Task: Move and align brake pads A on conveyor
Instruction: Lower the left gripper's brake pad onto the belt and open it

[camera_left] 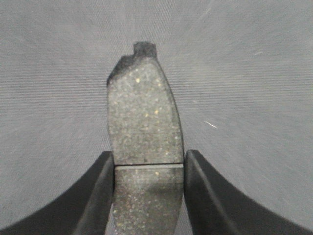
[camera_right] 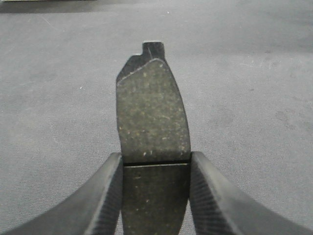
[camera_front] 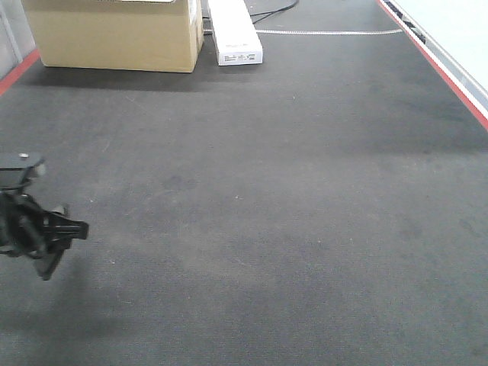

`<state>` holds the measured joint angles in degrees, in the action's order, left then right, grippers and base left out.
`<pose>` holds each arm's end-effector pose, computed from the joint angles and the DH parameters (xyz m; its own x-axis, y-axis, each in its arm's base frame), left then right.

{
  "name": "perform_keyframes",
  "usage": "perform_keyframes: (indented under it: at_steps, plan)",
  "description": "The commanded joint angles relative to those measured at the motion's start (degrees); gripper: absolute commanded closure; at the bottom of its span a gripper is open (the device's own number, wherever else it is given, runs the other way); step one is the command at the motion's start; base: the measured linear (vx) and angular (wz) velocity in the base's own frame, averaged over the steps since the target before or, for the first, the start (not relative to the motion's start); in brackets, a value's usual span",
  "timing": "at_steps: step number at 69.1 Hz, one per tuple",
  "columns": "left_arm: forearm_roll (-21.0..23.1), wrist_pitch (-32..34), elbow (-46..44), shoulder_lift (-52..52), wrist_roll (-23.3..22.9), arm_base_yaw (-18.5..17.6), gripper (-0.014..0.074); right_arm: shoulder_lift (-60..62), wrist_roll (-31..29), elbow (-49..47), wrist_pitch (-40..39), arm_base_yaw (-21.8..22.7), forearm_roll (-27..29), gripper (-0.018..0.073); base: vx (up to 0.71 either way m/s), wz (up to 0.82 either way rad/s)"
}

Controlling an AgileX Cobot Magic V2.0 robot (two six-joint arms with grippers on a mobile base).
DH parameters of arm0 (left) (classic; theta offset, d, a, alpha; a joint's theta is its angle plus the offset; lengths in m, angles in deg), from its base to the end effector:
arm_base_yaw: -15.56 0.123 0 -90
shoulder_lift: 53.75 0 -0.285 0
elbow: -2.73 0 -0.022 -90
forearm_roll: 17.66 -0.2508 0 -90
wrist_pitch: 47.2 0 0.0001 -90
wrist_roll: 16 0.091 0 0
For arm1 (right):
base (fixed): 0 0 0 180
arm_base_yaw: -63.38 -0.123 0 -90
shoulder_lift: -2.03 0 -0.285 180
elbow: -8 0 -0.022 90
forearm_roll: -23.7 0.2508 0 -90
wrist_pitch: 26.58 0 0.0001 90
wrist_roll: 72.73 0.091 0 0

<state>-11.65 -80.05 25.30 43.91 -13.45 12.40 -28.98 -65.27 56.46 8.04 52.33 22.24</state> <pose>0.3063 -0.0221 0.2172 -0.8918 0.0055 -0.4523 0.0419 0.9966 -0.0704 0.0801 0.0143 0.3001 -0.4176 0.0295 -0.9082 -0.1340 0.9866 0.0937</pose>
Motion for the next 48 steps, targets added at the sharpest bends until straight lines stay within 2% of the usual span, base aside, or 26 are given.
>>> perform_keyframes:
  at_steps: [1, 10, 32, 38, 48]
  plan:
    - [0.3, 2.4, -4.4, 2.0, -0.3, -0.2, 0.0556, -0.3, -0.3, -1.7, -5.3, 0.2, -0.4, 0.0566, 0.00, 0.00]
    - [-0.4, 0.9, -7.8, 7.0, -0.2, -0.2, 0.0482, -0.3, -0.3, -1.7, -5.3, 0.2, -0.4, 0.0566, 0.00, 0.00]
    - [-0.3, -4.1, -12.1, 13.3, -0.2, -0.2, 0.0192, -0.3, -0.3, -1.7, -5.3, 0.2, -0.4, 0.0566, 0.00, 0.00]
    - [-0.3, -4.4, -12.3, 11.3, -0.2, -0.2, 0.0165, -0.3, -0.3, -1.7, -5.3, 0.2, -0.4, 0.0566, 0.00, 0.00]
    - [-0.3, -5.1, -11.5, 5.1, -0.2, -0.2, 0.0171, -0.3, -0.3, -1.7, -5.3, 0.2, -0.4, 0.0566, 0.00, 0.00]
